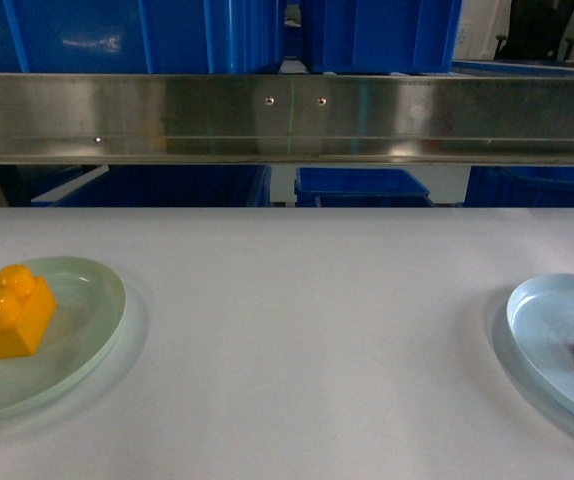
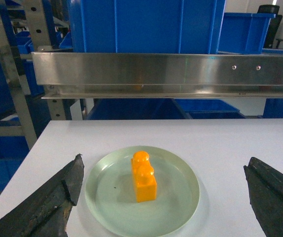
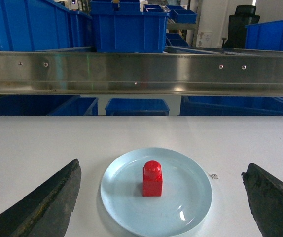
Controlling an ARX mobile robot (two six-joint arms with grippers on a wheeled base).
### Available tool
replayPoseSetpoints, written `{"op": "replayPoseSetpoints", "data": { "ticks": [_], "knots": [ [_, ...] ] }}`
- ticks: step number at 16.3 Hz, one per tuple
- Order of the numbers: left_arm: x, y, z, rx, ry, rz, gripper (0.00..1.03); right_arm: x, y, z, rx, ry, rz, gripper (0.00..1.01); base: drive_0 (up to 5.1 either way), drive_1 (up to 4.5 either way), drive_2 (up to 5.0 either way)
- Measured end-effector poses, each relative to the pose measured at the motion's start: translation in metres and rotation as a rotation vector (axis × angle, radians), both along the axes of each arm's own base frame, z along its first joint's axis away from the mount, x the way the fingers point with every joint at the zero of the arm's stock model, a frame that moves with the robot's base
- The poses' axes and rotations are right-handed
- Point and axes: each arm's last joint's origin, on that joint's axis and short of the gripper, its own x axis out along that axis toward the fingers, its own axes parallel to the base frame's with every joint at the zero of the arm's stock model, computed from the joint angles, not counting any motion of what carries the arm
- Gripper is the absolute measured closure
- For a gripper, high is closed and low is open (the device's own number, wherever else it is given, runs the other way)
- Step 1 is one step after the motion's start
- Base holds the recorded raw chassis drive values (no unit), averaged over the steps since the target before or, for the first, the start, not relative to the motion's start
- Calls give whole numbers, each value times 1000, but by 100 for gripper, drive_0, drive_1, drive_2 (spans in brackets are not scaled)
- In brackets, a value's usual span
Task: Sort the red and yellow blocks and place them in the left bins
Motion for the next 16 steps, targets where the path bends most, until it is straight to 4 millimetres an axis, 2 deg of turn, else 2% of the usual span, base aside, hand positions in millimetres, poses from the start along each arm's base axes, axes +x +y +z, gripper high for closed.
{"op": "replayPoseSetpoints", "data": {
  "ticks": [10,12,14,15,16],
  "knots": [
    [0,0,0,0,-1,0,5,0,0,0,0,0,0,3,0,0,0],
    [6,1,3,-8,-10,-13,5,4,0,4,0,-28,2,3,0,0,0],
    [26,4,8,-22,41,-17,5,28,-6,18,17,3,-5,3,0,0,0],
    [44,6,24,-28,42,-16,5,49,-9,38,32,11,-20,3,0,0,0],
    [92,9,51,-34,93,-26,5,104,-10,63,49,146,30,3,0,0,0]
  ]
}}
